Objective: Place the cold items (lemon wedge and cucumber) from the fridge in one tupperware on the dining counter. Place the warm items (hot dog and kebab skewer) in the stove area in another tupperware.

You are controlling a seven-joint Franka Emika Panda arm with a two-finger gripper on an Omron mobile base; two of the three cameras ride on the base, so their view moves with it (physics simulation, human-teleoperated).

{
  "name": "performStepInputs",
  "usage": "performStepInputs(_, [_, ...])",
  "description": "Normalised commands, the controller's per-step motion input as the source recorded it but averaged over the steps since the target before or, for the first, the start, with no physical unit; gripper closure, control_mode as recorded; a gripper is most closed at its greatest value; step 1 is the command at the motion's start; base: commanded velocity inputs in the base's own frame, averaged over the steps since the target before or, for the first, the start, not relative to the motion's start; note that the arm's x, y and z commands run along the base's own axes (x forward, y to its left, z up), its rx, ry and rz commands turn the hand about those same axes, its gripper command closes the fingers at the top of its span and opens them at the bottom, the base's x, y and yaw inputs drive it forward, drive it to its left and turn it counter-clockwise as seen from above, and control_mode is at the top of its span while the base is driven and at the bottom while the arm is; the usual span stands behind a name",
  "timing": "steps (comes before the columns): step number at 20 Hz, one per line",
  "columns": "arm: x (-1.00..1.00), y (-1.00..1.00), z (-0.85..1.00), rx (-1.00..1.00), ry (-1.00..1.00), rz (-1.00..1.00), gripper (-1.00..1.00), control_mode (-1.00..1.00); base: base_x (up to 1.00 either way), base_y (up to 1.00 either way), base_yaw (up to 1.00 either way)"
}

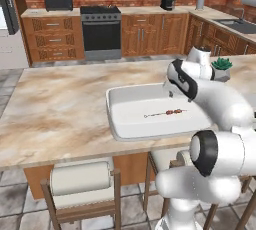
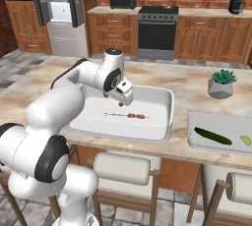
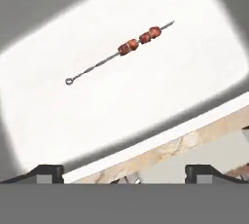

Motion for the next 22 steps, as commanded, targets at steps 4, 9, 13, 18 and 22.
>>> performStepInputs(4, [-1.00, 0.85, 0.33, -0.09, 0.02, 0.33, -1.00, -1.00, 0.00, 0.00, 0.00])
performStepInputs(9, [-0.88, 0.90, 0.17, -0.12, 0.16, 0.16, -1.00, -1.00, 0.00, 0.00, 0.00])
performStepInputs(13, [-0.89, 0.45, 0.00, -0.03, 0.22, 0.00, -1.00, -1.00, 0.00, 0.00, 0.00])
performStepInputs(18, [-1.00, 0.04, 0.00, -0.02, 0.04, 0.05, -1.00, -1.00, 0.00, 0.00, 0.00])
performStepInputs(22, [-0.96, 0.00, -0.07, 0.00, 0.02, 0.12, -1.00, -1.00, 0.00, 0.00, 0.00])
